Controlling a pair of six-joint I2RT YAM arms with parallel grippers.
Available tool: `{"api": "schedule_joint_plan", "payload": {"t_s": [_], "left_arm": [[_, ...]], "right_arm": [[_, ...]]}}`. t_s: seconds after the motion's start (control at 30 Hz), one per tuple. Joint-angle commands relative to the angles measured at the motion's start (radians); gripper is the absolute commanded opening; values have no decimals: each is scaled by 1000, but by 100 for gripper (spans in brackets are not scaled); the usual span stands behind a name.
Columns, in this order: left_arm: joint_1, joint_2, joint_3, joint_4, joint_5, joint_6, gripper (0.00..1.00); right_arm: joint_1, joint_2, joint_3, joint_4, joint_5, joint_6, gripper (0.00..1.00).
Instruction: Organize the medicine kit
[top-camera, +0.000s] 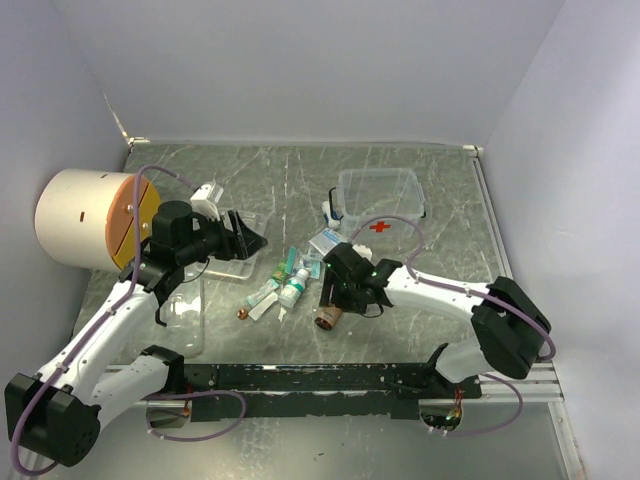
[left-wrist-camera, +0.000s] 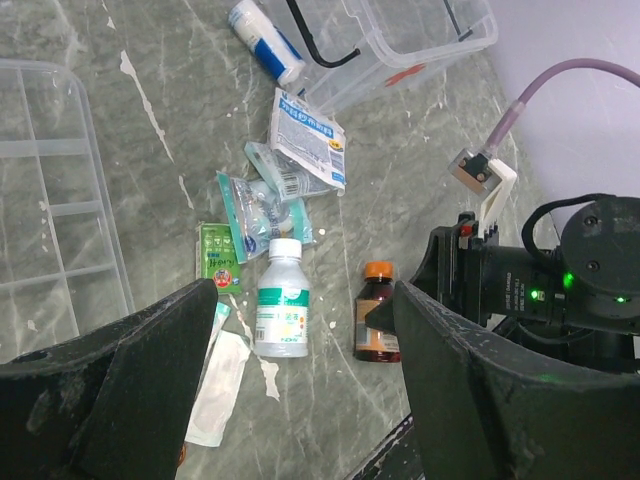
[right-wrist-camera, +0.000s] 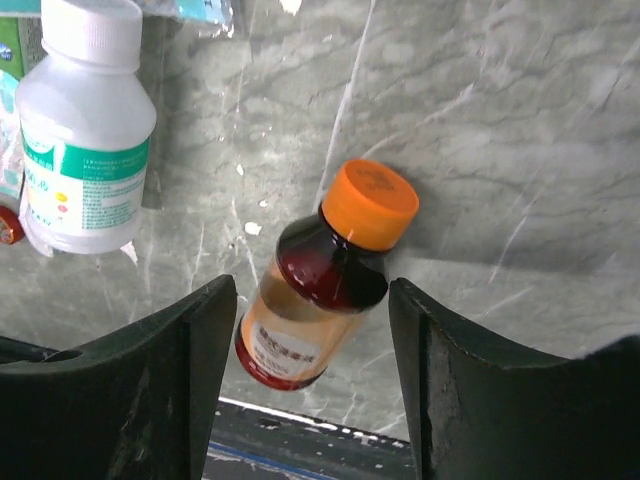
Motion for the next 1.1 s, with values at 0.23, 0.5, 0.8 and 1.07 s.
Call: {"api": "schedule_joint_plan", "payload": {"t_s": [0.23, 0.5, 0.8, 1.07], "left_arm": [[-7, 1, 15, -19, -31, 11, 82], [-7, -13, 16, -28, -50, 14, 82], [-7, -22, 49, -103, -89, 44, 82], [-7, -74, 77, -195, -141, 84, 82]], "right_arm": [[41, -46, -85, 33, 39, 288, 54], [42, -2, -59, 57, 84, 228, 43], [40, -73, 129, -72, 274, -40, 34], [-125, -86, 443, -209, 442, -395, 33]]}}
